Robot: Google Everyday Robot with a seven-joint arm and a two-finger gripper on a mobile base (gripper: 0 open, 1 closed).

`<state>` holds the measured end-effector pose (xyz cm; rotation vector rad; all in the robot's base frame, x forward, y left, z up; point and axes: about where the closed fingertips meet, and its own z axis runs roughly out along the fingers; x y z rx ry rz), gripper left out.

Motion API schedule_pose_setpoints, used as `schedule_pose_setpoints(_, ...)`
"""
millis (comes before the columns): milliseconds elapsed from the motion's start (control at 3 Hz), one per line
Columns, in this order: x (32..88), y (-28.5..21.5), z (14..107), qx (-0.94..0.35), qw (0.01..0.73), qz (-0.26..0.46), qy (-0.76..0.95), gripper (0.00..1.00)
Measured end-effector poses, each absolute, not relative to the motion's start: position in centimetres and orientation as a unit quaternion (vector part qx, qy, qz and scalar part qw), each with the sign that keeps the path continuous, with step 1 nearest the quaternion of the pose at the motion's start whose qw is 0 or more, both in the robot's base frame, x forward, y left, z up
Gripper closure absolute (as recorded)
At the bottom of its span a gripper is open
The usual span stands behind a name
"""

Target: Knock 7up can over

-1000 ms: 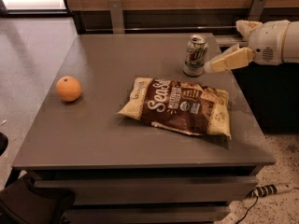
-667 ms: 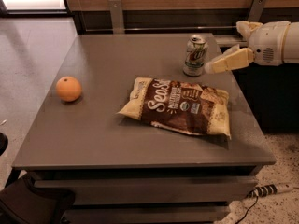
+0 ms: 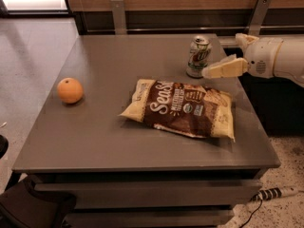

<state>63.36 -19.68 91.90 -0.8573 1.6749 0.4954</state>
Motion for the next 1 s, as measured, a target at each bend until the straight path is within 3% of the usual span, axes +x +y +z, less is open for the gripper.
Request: schedule_pose_setpoints(1000, 66.8, -18.0, 88.9, -0.309, 0.61, 0.251, 0.685, 0.0)
